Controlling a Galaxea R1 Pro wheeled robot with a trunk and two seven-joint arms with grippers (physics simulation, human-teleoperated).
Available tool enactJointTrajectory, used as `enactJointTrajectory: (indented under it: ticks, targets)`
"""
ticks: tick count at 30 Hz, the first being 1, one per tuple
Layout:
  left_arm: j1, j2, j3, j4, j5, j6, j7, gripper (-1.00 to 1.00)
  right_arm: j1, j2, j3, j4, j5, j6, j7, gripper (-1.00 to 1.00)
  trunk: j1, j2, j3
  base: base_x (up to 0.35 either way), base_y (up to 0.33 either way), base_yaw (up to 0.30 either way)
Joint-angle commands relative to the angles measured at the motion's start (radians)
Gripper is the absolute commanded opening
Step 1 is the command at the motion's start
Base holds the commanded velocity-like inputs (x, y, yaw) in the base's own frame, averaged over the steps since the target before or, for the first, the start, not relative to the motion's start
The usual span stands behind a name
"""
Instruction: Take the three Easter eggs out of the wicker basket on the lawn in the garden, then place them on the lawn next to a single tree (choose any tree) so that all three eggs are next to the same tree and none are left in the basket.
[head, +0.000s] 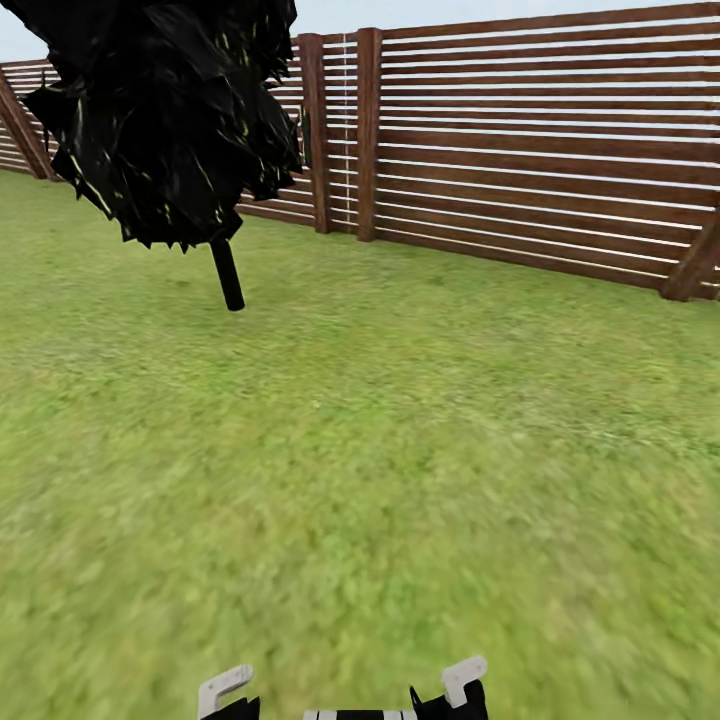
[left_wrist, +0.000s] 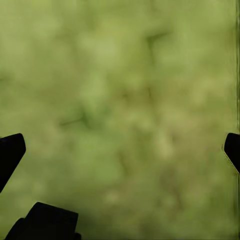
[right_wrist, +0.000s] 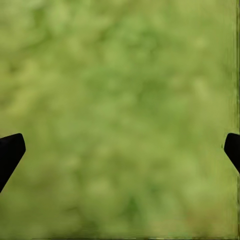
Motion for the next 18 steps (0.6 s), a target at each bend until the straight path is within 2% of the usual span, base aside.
enactJointTrajectory:
  ticks: [1, 18]
  targets:
    - [0.0, 0.0, -0.001, -0.003, 0.006, 0.005, 0.005, 1.0, -0.001, 0.0, 0.002, 0.003, 0.001, -0.003, -0.001, 1.0, 0.0, 0.0, 0.0, 0.0, 0.0, -0.294]
    - [0.0, 0.001, -0.001, -0.003, 0.006, 0.005, 0.006, 1.0, -0.001, 0.005, 0.002, 0.006, 0.0, -0.003, -0.001, 1.0, 0.0, 0.0, 0.007, 0.0, 0.0, -0.294]
